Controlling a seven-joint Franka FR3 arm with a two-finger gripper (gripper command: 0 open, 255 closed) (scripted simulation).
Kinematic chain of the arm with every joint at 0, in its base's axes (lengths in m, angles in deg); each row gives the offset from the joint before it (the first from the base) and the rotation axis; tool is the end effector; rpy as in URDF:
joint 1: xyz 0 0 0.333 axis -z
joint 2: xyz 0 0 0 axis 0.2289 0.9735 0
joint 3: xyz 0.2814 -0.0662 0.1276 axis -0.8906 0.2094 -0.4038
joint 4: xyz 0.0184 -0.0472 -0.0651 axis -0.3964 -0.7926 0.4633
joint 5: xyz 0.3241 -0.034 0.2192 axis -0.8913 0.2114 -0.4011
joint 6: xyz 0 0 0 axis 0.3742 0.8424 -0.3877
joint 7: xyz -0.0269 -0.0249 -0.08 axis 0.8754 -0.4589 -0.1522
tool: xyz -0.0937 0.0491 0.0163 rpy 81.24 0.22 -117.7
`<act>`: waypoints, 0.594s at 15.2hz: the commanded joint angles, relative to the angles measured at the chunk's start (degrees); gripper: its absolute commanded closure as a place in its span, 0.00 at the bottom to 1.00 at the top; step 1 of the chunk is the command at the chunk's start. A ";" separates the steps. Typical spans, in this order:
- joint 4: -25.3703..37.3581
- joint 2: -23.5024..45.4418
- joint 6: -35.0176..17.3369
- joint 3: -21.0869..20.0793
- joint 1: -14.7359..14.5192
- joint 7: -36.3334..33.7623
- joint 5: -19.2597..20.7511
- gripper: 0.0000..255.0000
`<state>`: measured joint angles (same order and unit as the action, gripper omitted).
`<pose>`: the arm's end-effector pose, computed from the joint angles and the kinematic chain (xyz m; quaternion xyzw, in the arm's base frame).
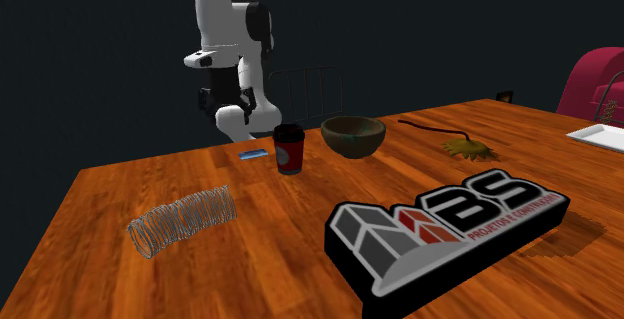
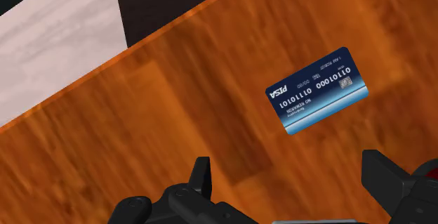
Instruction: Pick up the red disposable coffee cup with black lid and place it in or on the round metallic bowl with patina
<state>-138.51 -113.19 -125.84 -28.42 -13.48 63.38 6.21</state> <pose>0.2971 -0.0136 0.5709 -0.9992 0.0383 0.0104 0.0050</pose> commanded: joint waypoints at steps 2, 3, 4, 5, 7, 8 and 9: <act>0.89 1.30 -0.48 -1.16 -0.33 -1.54 -0.87 0.00; 1.86 2.66 -0.96 -2.31 -0.63 -3.06 -1.69 0.00; 2.90 4.06 -1.43 -3.44 -0.89 -4.57 -2.45 0.00; 4.01 5.52 -1.88 -4.54 -1.14 -6.06 -3.14 0.00; 6.44 8.57 -2.73 -6.69 -1.54 -9.03 -4.35 0.00; 7.76 10.16 -3.13 -7.74 -1.69 -10.50 -4.86 0.00; 9.16 11.79 -3.49 -8.77 -1.82 -11.97 -5.30 0.00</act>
<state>-130.53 -103.11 -128.67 -36.27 -15.23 52.84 1.33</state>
